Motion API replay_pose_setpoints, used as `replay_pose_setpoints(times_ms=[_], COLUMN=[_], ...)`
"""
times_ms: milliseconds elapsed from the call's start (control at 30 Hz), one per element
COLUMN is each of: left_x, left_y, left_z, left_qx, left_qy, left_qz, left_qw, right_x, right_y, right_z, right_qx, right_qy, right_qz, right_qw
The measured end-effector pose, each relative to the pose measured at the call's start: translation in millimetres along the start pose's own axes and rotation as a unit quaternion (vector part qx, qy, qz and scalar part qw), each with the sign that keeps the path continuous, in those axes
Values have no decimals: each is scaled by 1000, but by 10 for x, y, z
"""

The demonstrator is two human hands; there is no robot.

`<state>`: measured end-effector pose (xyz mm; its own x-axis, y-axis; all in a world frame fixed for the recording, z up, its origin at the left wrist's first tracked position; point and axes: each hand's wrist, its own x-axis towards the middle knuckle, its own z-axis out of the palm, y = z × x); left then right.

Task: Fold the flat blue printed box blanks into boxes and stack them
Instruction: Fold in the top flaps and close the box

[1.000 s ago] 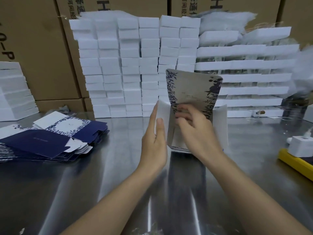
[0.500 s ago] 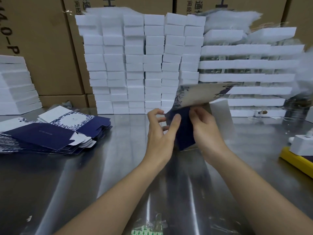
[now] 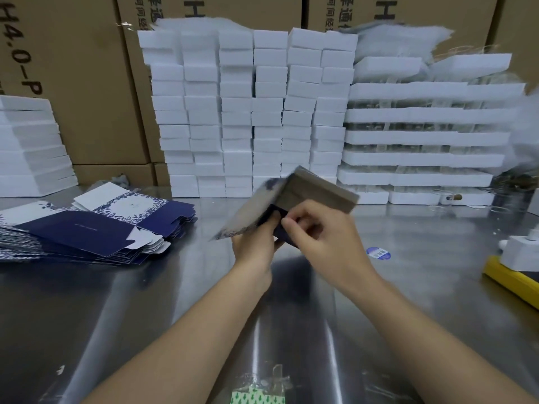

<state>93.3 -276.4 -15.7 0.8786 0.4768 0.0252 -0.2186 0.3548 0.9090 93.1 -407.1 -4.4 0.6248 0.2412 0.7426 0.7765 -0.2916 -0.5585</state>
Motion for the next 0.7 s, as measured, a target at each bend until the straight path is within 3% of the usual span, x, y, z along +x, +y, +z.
replay_pose_setpoints(times_ms=[100,200,400,567,700], left_x=[-22,-42,-170,-202,-274], left_y=[60,95,3,-69,-72], left_z=[-6,18,129,177,245], left_qx=[-59,-86,-37,42,65], left_qy=[54,38,-13,-50,-107], left_qz=[-55,-111,-99,-71,-48], left_qw=[995,989,994,995,991], right_x=[-59,-107,-34,3,3], right_y=[-11,6,-26,-74,-97], right_z=[115,215,198,161,181], right_qx=[23,56,209,287,309], right_qy=[-90,-142,-59,4,-3], right_qz=[100,219,337,340,337], right_qw=[991,964,916,896,889])
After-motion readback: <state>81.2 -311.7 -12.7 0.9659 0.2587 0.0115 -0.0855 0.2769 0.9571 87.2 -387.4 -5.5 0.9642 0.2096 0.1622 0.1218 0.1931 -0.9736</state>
